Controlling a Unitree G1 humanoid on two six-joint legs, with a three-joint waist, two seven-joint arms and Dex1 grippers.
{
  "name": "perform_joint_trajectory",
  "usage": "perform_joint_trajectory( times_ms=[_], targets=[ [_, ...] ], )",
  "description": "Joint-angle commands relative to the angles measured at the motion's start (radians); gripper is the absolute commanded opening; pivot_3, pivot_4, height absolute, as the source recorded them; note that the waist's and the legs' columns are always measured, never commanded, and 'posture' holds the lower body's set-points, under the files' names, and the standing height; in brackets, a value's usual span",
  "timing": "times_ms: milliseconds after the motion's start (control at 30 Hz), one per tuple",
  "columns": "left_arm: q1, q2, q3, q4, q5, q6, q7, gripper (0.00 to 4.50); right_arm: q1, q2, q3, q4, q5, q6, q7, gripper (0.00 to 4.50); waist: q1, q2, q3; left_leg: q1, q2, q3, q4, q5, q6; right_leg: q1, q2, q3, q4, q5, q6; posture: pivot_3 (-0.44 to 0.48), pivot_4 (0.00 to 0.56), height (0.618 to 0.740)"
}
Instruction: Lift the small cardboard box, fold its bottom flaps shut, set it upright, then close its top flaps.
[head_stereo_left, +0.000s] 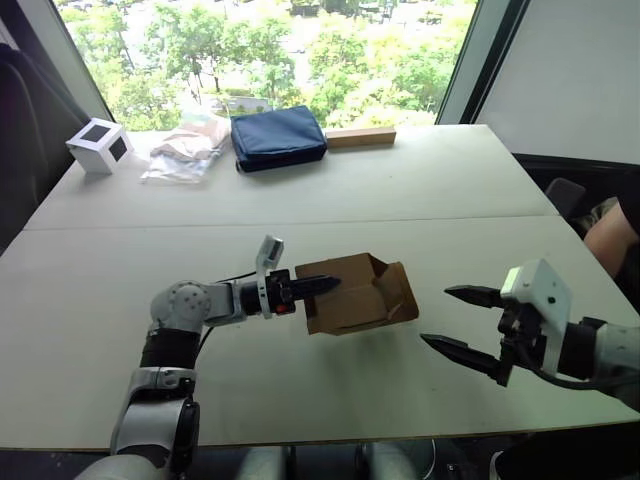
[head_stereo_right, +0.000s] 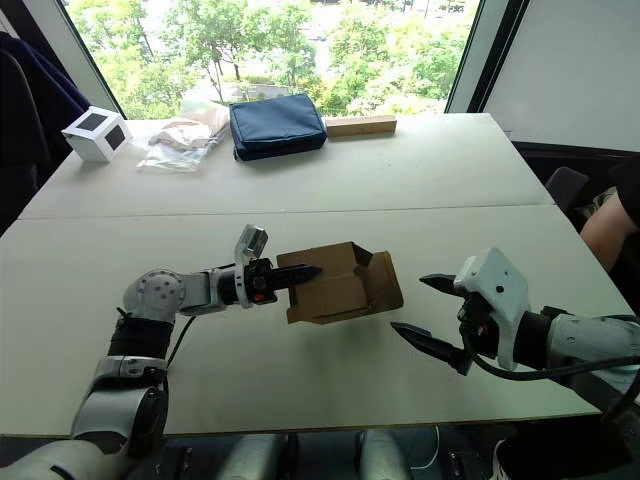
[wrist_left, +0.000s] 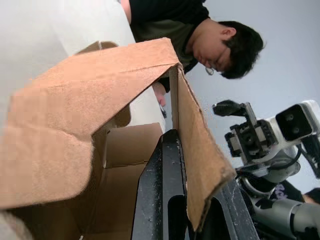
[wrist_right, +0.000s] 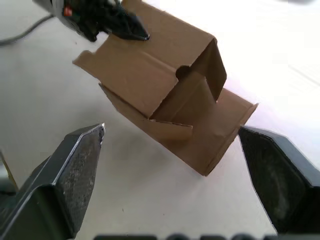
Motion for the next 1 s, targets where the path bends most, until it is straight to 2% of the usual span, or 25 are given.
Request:
perform_joint_trajectory(
  times_ms=[33,167,300,333,433,600,1000],
  targets=[
    [-0.064,0.094,-0.015,-0.062,0.037,-0.097,-0.118,0.03,-0.118,0.118,-0.019,0.066,0.163,-0.034,-0.147,4.50,0.001,0.000,0.000,0.000,0.000,0.000,0.000,0.000,0.000,0.000,0.000,0.000,0.000,0.000,0.000,0.000,0.150,0.737],
    [-0.153,0.226,-0.063,-0.073,0.113,-0.217,-0.259,0.03,-0.263,0.272,0.033,0.137,0.250,-0.074,-0.328,4.50,0.003,0.000,0.001,-0.001,0.001,-0.001,0.000,0.001,-0.001,-0.001,0.000,0.000,0.000,0.000,0.000,0.000,0.150,0.737],
    [-0.261,0.341,-0.105,-0.031,0.188,-0.329,-0.410,0.00,-0.413,0.423,0.122,0.205,0.243,-0.146,-0.444,3.37,-0.001,0.000,0.001,-0.001,-0.001,0.000,-0.001,0.001,-0.001,-0.002,-0.001,0.000,-0.001,0.000,0.000,0.000,0.150,0.737],
    [-0.283,0.357,-0.115,-0.021,0.201,-0.345,-0.437,0.00,-0.435,0.443,0.141,0.216,0.231,-0.156,-0.450,2.88,-0.001,0.000,0.001,-0.002,-0.001,0.001,-0.001,0.001,-0.001,-0.002,-0.001,0.000,0.000,0.000,0.000,0.000,0.150,0.737],
    [-0.367,0.401,-0.140,0.015,0.242,-0.394,-0.520,0.00,-0.518,0.488,0.232,0.276,0.133,-0.204,-0.432,1.87,-0.002,0.000,0.001,-0.002,-0.001,0.001,-0.001,0.001,-0.001,-0.003,0.000,0.000,0.000,0.000,0.000,0.000,0.150,0.737],
    [-0.458,0.414,-0.147,0.076,0.279,-0.433,-0.585,0.00,-0.609,0.529,0.311,0.360,0.037,-0.270,-0.376,0.04,-0.005,0.000,0.001,-0.005,-0.001,0.001,0.000,0.000,0.000,-0.006,0.000,0.000,0.002,0.000,0.000,0.000,0.150,0.737],
    [-0.465,0.384,-0.127,0.067,0.272,-0.430,-0.628,0.00,-0.679,0.562,0.414,0.447,-0.104,-0.318,-0.286,0.04,-0.027,0.000,0.001,-0.007,-0.001,0.001,0.000,0.000,0.001,-0.010,0.001,0.000,0.005,0.001,0.001,0.000,0.150,0.737]
  ],
)
